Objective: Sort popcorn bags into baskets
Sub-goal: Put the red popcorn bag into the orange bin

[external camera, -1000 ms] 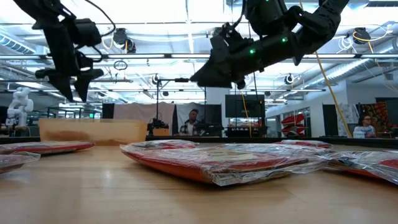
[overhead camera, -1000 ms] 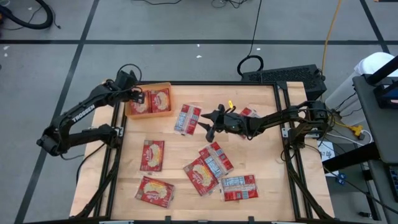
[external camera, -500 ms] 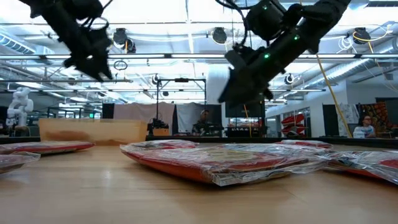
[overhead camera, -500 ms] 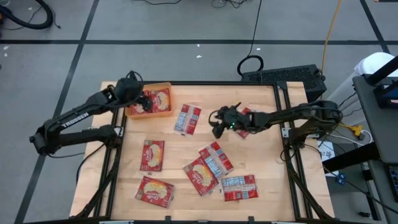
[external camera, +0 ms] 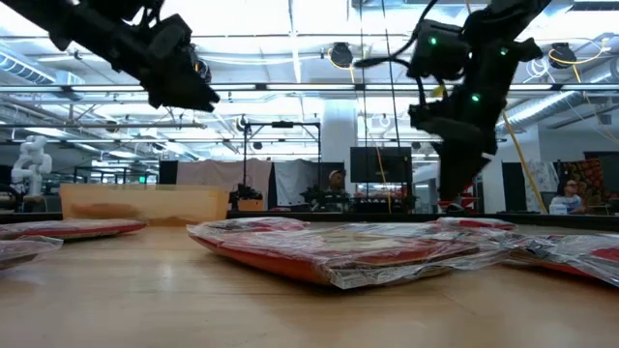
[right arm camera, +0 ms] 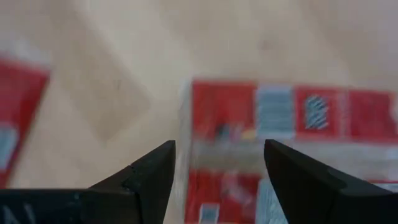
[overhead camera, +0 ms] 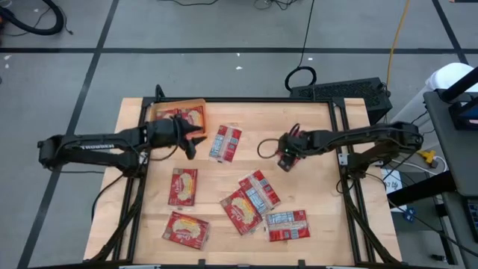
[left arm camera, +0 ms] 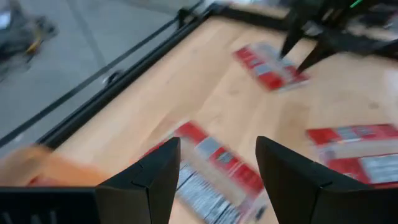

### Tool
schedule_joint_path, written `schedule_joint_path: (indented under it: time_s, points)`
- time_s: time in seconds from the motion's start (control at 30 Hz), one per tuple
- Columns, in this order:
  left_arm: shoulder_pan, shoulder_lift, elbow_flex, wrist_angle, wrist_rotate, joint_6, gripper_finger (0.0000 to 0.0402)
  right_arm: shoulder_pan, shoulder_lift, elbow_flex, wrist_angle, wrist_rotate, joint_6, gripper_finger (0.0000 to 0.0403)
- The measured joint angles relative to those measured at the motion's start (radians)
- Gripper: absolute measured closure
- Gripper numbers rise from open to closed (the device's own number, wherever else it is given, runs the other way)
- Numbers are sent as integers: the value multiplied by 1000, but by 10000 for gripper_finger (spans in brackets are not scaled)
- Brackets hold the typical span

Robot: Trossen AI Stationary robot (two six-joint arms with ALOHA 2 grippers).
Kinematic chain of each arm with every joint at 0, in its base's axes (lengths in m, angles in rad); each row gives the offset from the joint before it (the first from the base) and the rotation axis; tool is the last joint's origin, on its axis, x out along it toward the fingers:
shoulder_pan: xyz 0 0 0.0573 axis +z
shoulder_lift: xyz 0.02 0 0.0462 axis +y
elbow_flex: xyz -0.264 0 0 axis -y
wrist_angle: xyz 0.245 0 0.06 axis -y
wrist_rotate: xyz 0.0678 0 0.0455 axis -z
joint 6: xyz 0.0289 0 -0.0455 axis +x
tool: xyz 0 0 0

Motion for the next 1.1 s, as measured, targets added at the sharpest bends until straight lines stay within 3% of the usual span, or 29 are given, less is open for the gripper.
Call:
schedule_joint_path:
  time_s: [0.13, 0.37, 0.53, 0.67, 0.8, 1.03, 1.1]
  points:
    - [-60, 0, -46, 99, 0, 11, 188, 44, 18, -1, -50, -23, -79, 161]
    - [-97, 0, -50, 110, -1, 11, 188, 130, 17, -72, 40, -20, -228, 161]
    - [-100, 0, -50, 110, -1, 6, 188, 166, 13, -176, 142, 119, -246, 161]
    - [-100, 0, -50, 112, -2, 3, 188, 171, 10, -247, 241, 153, -240, 175]
    - [-100, 0, -50, 122, -2, 4, 188, 171, 13, -300, 357, 233, -239, 223]
    - [-100, 0, -50, 157, -9, 11, 188, 167, 19, -309, 438, 304, -324, 368]
    - [-100, 0, -50, 157, -21, 16, 188, 165, 19, -311, 463, 319, -364, 393]
